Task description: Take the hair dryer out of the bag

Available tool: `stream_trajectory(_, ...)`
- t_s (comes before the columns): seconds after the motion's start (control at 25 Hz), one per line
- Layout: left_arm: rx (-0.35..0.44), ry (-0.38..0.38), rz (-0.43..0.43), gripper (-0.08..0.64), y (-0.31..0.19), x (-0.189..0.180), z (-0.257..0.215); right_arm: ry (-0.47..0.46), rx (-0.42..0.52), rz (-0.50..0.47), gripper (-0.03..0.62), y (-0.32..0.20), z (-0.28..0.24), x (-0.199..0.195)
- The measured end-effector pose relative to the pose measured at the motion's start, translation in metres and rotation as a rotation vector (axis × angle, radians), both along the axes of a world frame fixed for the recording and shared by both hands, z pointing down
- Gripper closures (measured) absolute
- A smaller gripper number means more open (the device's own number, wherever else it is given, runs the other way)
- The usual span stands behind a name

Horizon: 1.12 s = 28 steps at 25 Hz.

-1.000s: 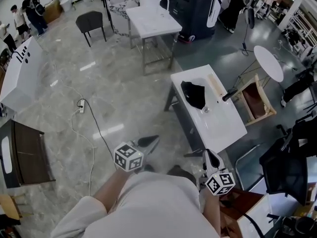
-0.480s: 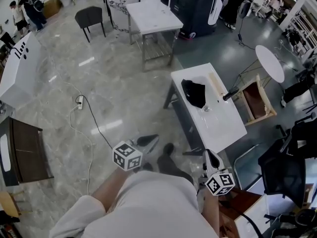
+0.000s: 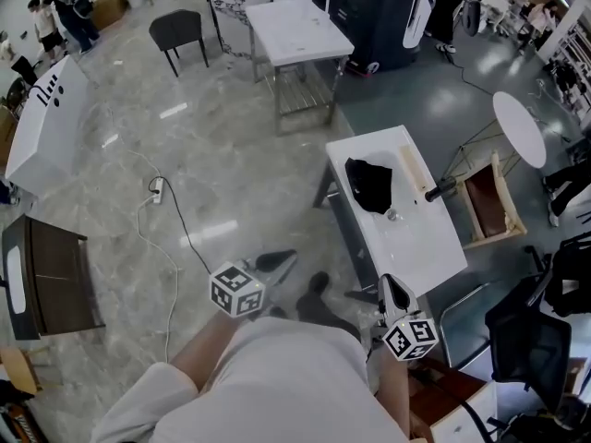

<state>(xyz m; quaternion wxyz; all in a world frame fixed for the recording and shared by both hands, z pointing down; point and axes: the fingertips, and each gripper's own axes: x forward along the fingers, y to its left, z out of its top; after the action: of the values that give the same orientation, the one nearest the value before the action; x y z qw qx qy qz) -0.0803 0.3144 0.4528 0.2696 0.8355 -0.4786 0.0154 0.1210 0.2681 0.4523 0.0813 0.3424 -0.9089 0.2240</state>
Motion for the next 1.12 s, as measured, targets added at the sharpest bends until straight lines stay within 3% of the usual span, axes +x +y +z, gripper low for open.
stream_trajectory(0.48,-0.025,-0.034,-0.024,0.561,-0.095,-0.002,0.007,-0.009,-0.032,-0.044,0.588,-0.099,0.015,-0.008)
stream_trajectory(1.12,-0.032,-0.029,-0.066,0.561,-0.198,0.026,0.017,-0.006,-0.075,-0.136,0.588,-0.206,0.041,0.014)
